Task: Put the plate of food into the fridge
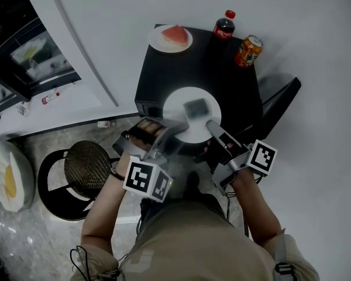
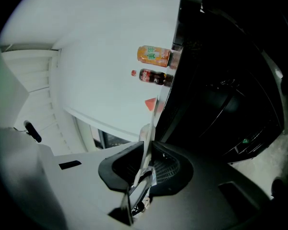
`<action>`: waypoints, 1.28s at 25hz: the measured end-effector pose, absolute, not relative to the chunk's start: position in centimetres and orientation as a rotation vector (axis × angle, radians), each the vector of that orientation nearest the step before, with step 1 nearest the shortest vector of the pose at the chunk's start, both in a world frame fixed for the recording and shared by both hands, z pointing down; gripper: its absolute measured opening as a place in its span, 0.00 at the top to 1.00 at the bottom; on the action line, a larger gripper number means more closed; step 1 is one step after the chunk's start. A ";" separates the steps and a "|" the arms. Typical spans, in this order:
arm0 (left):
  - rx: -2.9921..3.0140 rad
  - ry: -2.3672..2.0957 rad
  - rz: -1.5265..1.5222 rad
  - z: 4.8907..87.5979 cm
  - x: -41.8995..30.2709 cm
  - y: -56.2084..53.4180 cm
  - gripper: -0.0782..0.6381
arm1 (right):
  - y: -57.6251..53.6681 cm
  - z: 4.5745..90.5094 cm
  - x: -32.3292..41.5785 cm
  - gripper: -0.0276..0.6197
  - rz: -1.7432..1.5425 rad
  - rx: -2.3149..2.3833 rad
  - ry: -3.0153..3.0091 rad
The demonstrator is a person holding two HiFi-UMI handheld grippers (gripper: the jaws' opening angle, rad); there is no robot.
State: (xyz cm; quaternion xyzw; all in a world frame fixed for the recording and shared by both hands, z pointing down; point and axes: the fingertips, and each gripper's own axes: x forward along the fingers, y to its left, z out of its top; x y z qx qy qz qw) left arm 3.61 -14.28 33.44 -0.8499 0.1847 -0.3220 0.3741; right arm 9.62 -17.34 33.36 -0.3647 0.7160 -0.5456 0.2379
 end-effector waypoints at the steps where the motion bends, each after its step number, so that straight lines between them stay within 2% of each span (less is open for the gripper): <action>1: -2.177 0.472 -0.825 33.4 3.6 -14.1 0.78 | -17.2 33.4 9.6 0.87 -1.495 -0.998 1.960; 32: -2.200 0.466 -0.813 34.4 0.2 -9.4 0.78 | -12.5 34.4 6.2 0.87 -1.524 -1.011 1.930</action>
